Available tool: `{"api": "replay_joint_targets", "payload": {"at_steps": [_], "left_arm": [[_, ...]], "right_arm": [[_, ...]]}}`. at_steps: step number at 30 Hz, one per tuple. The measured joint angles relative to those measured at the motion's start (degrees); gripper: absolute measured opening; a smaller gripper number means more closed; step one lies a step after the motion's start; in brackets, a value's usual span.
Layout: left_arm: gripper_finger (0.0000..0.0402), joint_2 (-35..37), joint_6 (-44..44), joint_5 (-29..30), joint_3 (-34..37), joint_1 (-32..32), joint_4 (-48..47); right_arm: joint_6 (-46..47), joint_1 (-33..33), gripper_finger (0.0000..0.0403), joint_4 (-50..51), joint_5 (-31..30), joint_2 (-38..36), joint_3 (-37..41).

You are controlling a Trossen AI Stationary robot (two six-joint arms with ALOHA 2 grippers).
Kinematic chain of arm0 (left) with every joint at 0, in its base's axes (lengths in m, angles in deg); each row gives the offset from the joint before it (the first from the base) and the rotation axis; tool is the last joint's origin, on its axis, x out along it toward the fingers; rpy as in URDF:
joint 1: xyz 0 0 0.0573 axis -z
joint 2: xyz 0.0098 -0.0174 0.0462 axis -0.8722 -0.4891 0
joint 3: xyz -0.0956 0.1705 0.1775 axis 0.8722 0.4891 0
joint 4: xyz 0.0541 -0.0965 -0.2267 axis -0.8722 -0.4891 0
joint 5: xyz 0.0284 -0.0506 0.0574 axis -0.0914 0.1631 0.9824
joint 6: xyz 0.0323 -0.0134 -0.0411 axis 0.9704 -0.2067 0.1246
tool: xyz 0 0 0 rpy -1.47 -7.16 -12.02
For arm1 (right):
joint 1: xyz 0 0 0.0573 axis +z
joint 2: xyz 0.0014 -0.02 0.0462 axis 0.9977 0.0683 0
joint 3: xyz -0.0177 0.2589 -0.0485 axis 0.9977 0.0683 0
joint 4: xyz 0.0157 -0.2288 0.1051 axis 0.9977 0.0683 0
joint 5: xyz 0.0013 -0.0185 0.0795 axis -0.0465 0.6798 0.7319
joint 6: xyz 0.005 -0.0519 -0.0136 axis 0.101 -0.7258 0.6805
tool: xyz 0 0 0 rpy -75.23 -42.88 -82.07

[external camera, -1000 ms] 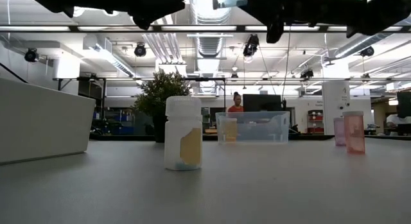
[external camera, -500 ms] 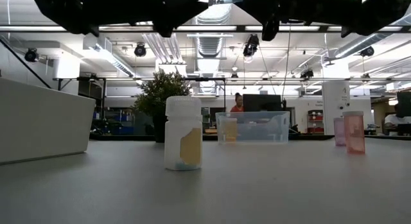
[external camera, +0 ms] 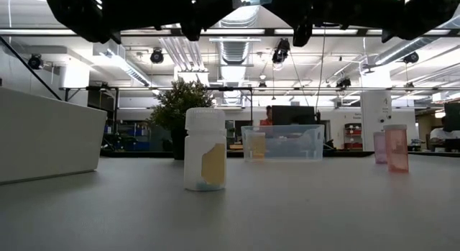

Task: Pick and place medicine bottles into bin by pill shape (circle, oval)
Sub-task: Put the blue tablet bottle into the gray bin

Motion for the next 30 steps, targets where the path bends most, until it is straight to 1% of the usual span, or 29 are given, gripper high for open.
{"api": "replay_joint_targets", "payload": {"at_steps": [2,4,9,11,16,19,25,28,30], "left_arm": [[0.0187,0.0,0.0,0.0,0.0,0.0,0.2],[0.0173,0.0,0.1,0.0,0.0,0.0,0.2],[0.0113,0.0,0.1,0.0,0.1,0.0,0.1],[0.0095,0.0,0.1,0.1,0.2,0.0,0.1],[0.0094,0.0,0.0,0.3,0.2,0.0,0.1],[0.0103,0.0,0.0,1.0,0.2,0.0,0.1],[0.01,0.3,-1.1,1.8,0.2,0.2,-0.1],[0.0099,1.0,-4.3,1.8,0.2,0.5,-0.6],[0.0099,2.0,-6.2,1.8,0.2,0.9,-2.9]], "right_arm": [[0.0,0.0,0.0104,0.0,0.0,0.0,0.0],[0.0,0.0,0.0104,0.1,0.0,0.0,0.0],[-0.1,0.0,0.0104,0.2,-0.1,0.0,0.0],[-0.1,0.0,0.0104,0.3,-0.1,0.0,0.0],[0.1,0.0,0.0106,0.2,-0.2,0.0,0.0],[1.1,0.0,0.0117,0.4,-0.2,0.0,0.0],[2.2,0.0,0.0169,2.3,-0.2,-1.6,0.0],[2.0,-0.2,0.0196,7.5,-0.2,-5.1,0.0],[1.6,-0.2,0.0209,11.9,-0.2,-8.1,0.0]]}}
